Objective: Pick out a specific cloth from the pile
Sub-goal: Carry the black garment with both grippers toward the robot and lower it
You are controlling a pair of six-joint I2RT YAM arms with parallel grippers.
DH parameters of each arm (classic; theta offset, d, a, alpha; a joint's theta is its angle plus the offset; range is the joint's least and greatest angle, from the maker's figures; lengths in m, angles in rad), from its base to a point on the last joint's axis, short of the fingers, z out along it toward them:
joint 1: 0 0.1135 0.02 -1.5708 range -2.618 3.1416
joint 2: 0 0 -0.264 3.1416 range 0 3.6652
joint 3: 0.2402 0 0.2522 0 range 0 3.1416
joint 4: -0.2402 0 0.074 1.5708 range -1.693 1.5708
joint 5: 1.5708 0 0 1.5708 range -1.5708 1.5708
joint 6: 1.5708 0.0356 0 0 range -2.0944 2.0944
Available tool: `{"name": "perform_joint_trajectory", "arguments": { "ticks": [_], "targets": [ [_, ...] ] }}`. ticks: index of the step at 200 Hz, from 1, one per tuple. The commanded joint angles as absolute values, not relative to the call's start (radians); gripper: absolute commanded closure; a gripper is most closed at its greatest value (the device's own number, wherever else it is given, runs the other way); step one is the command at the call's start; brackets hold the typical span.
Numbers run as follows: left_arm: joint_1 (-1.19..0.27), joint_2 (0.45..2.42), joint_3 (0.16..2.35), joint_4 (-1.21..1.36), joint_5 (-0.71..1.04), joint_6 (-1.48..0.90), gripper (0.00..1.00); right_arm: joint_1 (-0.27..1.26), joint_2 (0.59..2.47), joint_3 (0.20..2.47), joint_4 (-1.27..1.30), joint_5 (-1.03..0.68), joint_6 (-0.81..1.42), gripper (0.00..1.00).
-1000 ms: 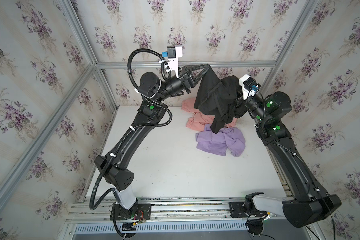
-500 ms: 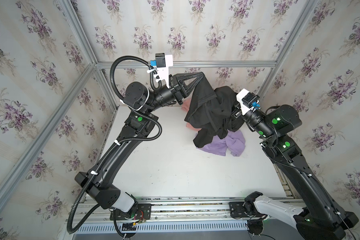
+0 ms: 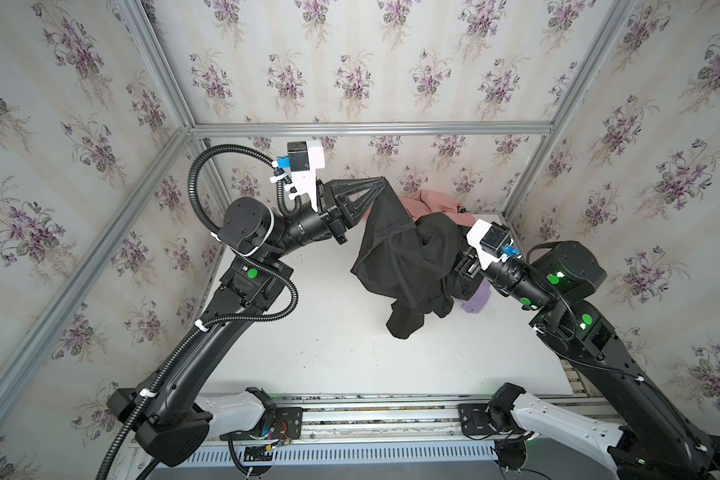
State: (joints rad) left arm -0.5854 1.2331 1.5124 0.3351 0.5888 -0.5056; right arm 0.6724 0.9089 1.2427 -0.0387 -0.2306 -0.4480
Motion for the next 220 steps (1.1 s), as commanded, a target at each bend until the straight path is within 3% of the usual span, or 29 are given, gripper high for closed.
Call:
{"name": "perform_joint_trajectory", "arguments": {
  "ticks": [1,53,108,220],
  "targets": [
    [-0.585,1.184,1.456,0.322,0.572,-0.489,1.00,0.723,0.904,1.186,0.022,-0.203,-0.372,1.00],
    [-0.585,1.087,1.302,0.209,0.529,-0.417,1.00,0.873,0.984,1.055,0.133,-0.144,-0.317,1.00],
    [-0.541,0.977,1.101,0.172,0.484,-0.432,1.00,0.882,1.069,0.976,0.190,-0.143,-0.246,1.00],
    [-0.477,0.900,0.918,0.149,0.467,-0.434,1.00,0.889,1.106,0.766,0.218,-0.221,-0.086,1.00]
  ]
}}
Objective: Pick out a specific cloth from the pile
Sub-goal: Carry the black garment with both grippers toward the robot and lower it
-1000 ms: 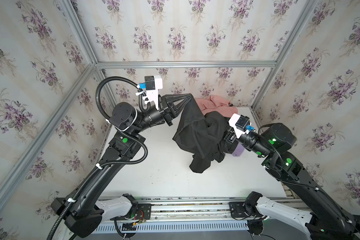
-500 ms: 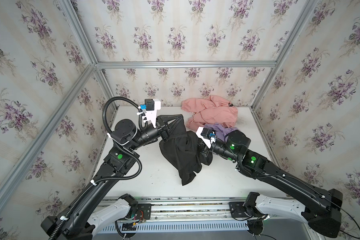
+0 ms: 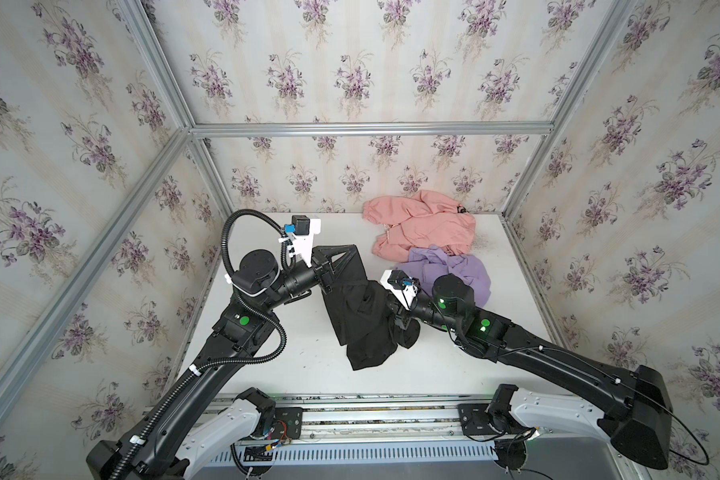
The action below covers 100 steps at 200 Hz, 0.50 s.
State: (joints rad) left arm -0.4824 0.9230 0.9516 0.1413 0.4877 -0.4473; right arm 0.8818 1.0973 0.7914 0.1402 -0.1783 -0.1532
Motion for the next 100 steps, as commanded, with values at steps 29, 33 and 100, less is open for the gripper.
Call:
{"name": "perform_joint_trajectory", "arguments": {
  "ticks": [29,33,100],
  "targets": [
    [-0.462,0.864,0.886,0.110,0.458,-0.420,1.00,0.895,1.113,0.744,0.219,-0.250,-0.063,1.00],
    [-0.460,0.856,0.883,0.104,0.455,-0.418,1.00,0.895,1.111,0.741,0.217,-0.253,-0.061,1.00],
    [-0.390,0.794,0.847,0.046,0.448,-0.404,1.00,0.905,1.156,0.728,0.226,-0.289,-0.049,1.00]
  ]
}}
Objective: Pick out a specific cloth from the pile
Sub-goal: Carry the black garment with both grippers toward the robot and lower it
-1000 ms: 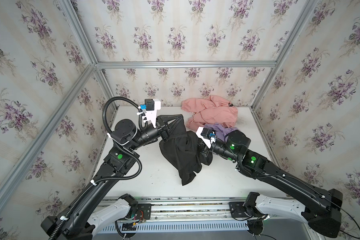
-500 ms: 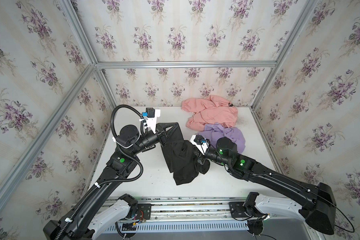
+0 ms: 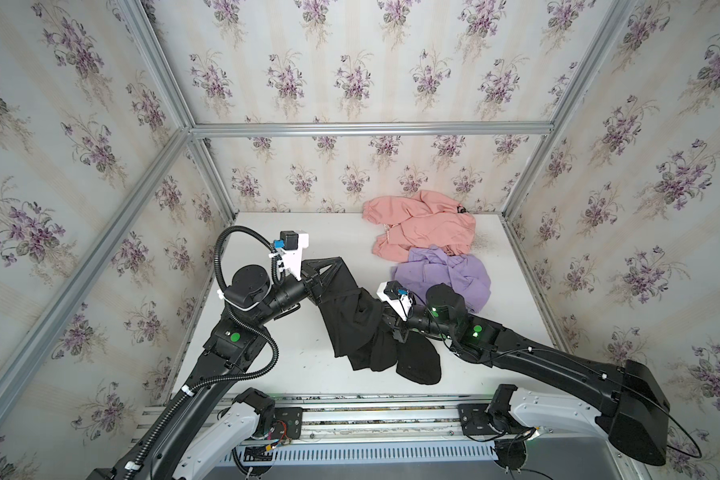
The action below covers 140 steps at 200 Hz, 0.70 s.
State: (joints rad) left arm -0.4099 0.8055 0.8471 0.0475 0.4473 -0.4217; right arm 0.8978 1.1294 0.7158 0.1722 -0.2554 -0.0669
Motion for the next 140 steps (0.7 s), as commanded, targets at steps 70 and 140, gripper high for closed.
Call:
{"name": "perform_joint_trajectory", "arguments": {
  "ticks": [70,140],
  "targets": [
    [-0.313,0.724,0.865,-0.068,0.416,-0.352,1.00,0.934,1.321,0.921,0.226,-0.414,-0.057,1.00],
    [-0.296,0.710,0.853,-0.101,0.435,-0.347,1.00,0.935,1.247,0.822,0.127,-0.342,-0.051,0.86]
  ]
}}
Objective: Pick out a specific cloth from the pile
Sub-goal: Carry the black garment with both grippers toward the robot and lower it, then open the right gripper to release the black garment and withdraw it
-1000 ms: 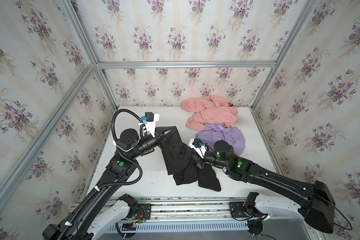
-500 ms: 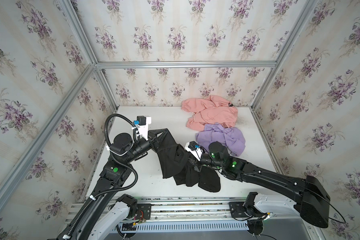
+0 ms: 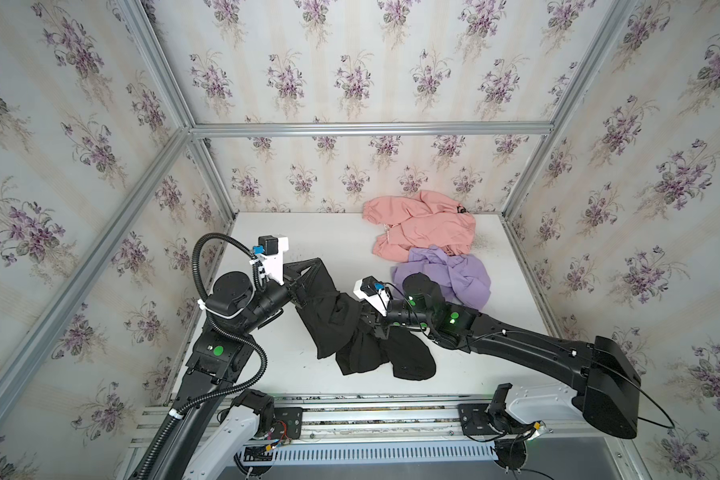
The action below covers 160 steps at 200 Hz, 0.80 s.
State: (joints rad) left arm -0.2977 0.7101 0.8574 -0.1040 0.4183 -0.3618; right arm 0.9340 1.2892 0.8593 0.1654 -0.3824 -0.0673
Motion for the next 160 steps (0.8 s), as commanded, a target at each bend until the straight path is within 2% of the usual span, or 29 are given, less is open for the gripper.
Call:
{"name": "perform_joint_trajectory", "arguments": {
  "ticks": [1,41,73,100,133,160],
  "targets": [
    [-0.295,0.710,0.853,-0.102,0.435,-0.348,1.00,0.934,1.243,0.819,0.124,-0.341,-0.051,0.86],
    [-0.299,0.716,0.829,-0.104,0.478,-0.371,1.00,0.934,1.129,0.722,0.031,-0.280,-0.044,0.69],
    [-0.328,0.762,0.828,-0.089,0.488,-0.378,1.00,0.933,1.061,0.696,-0.085,-0.261,-0.039,0.36],
    [-0.369,0.776,0.835,-0.088,0.474,-0.370,1.00,0.933,1.012,0.730,-0.273,-0.236,-0.053,0.16],
    [-0.412,0.810,0.849,-0.080,0.460,-0.365,1.00,0.933,1.028,0.838,-0.530,-0.152,-0.078,0.01],
    [-0.469,0.858,0.881,-0.062,0.446,-0.367,1.00,0.928,0.988,0.849,-0.588,-0.084,-0.056,0.01]
  ]
}}
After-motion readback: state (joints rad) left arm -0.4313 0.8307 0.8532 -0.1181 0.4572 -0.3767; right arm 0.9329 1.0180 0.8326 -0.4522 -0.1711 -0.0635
